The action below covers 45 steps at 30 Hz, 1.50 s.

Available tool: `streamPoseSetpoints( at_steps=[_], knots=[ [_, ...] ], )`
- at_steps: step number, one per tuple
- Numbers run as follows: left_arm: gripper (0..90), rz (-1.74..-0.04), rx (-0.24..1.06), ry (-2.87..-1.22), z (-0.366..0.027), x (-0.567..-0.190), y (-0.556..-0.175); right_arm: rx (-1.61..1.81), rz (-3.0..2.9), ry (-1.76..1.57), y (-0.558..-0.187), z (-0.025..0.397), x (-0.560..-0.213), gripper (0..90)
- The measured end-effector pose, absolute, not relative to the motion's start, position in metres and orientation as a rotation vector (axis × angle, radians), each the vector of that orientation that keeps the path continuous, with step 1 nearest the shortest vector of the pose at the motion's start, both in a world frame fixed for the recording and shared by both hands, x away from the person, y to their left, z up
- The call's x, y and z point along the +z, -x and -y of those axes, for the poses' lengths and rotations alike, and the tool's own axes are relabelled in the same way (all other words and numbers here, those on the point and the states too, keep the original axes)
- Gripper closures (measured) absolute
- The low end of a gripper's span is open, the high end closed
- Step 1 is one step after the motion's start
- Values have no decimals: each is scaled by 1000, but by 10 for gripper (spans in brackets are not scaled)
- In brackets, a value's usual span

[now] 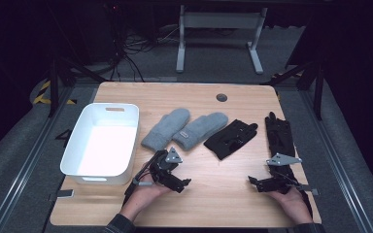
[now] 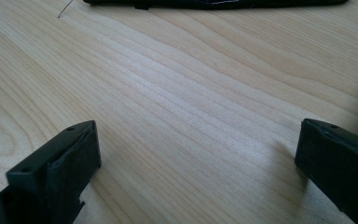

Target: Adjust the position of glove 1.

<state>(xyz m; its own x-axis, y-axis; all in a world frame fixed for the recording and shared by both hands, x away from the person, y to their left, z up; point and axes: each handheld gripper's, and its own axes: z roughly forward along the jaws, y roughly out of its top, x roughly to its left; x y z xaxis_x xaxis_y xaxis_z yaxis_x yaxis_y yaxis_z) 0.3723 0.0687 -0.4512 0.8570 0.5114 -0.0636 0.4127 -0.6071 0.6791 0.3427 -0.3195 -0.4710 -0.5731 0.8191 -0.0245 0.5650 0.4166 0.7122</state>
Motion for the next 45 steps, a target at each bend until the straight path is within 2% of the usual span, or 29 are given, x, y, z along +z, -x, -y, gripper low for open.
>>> streamPoseSetpoints(
  at_steps=[20,45],
  knots=[
    [16,-655,212,-2255,-64,-416,-395,951,-2314,-1179,-342,319,-471,3],
    [39,-694,206,-2265,-52,-403,-439,951,-2317,-1176,-342,319,-471,3]
  ],
)
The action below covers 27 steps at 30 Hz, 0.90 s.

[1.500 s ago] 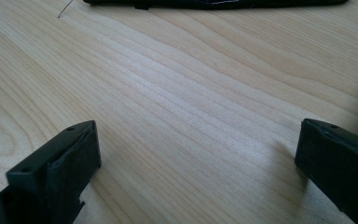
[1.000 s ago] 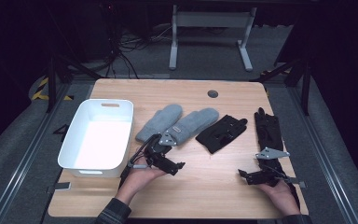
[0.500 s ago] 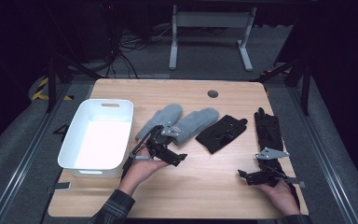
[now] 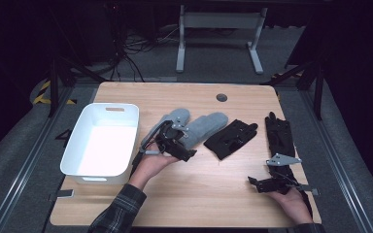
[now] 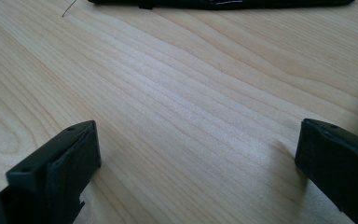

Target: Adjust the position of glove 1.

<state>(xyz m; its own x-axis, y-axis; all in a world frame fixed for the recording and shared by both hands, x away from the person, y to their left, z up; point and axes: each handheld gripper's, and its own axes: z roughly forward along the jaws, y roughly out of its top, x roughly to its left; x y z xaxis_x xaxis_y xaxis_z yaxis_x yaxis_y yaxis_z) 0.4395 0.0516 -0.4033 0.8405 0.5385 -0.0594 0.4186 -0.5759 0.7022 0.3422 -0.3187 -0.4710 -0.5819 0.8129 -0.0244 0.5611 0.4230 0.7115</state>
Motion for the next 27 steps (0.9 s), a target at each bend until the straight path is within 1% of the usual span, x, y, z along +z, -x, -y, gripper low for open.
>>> streamPoseSetpoints(
  at_steps=[6,15,27],
  knots=[
    [39,-697,199,-2261,-43,-400,-452,952,-2317,-1176,-342,319,-471,3],
    [39,-695,247,-2268,-29,-397,-473,951,-2319,-1171,-342,319,-471,3],
    [41,-707,227,-2260,-10,-411,-501,953,-2318,-1171,-342,318,-471,3]
  ],
)
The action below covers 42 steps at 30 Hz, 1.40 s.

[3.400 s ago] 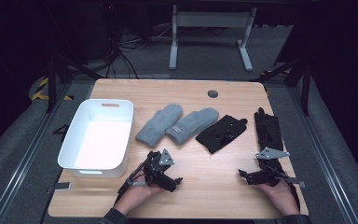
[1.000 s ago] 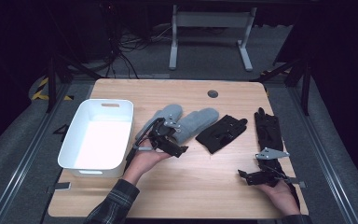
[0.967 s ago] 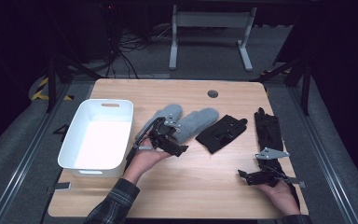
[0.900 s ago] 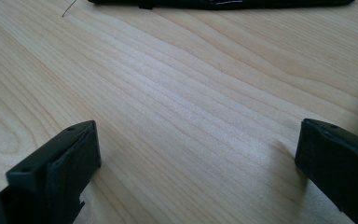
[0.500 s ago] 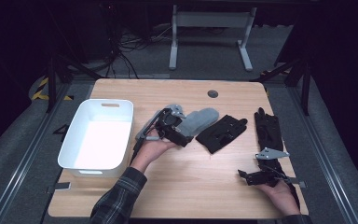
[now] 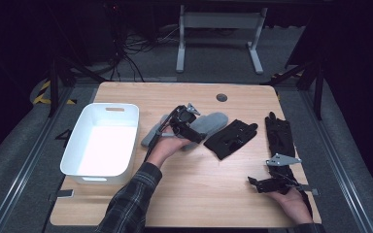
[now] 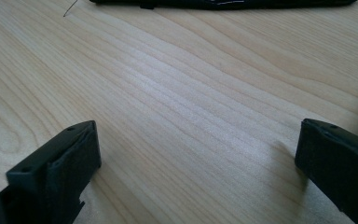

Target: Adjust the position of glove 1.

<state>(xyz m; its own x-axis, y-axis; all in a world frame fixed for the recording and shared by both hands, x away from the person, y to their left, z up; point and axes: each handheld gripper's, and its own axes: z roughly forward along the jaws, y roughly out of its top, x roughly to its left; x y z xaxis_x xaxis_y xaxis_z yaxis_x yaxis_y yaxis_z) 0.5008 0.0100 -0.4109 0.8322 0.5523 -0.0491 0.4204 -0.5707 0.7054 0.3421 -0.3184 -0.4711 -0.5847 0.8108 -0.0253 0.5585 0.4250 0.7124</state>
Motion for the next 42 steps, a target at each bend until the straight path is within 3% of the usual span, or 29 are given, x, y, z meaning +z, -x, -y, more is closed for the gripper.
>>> streamPoseSetpoints(
  at_steps=[22,33,42],
  knots=[
    [44,-753,217,-2414,14,-452,-527,950,-2322,-1166,-342,318,-471,3],
    [109,-777,223,-2422,13,-456,-529,952,-2323,-1164,-342,318,-471,3],
    [392,-764,248,-2421,11,-450,-525,952,-2325,-1163,-342,318,-471,3]
  ],
)
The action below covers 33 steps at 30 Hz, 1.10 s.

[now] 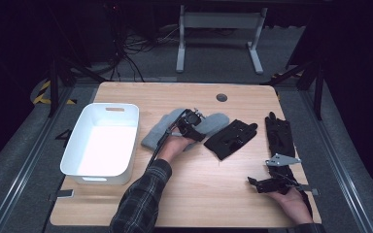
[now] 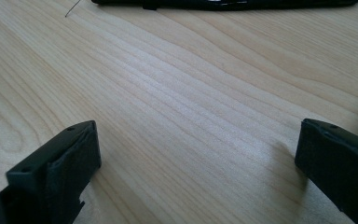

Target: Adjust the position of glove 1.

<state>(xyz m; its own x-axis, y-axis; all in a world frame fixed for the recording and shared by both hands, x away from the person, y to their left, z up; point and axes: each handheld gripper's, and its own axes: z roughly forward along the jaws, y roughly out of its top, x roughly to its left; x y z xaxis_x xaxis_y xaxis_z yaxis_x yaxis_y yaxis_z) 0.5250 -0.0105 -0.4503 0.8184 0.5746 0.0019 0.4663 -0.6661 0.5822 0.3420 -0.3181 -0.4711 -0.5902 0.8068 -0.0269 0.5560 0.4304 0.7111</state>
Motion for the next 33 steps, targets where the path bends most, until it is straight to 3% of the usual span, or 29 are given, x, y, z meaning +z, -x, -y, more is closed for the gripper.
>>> streamPoseSetpoints(
  at_steps=[8,20,33],
  knots=[
    [498,-771,254,-2386,6,-441,-522,952,-2325,-1163,-342,318,-471,3],
    [512,-778,198,-2329,-7,-416,-510,952,-2324,-1164,-342,318,-471,3],
    [523,-722,161,-2301,-19,-388,-469,952,-2324,-1165,-342,318,-471,3]
  ],
)
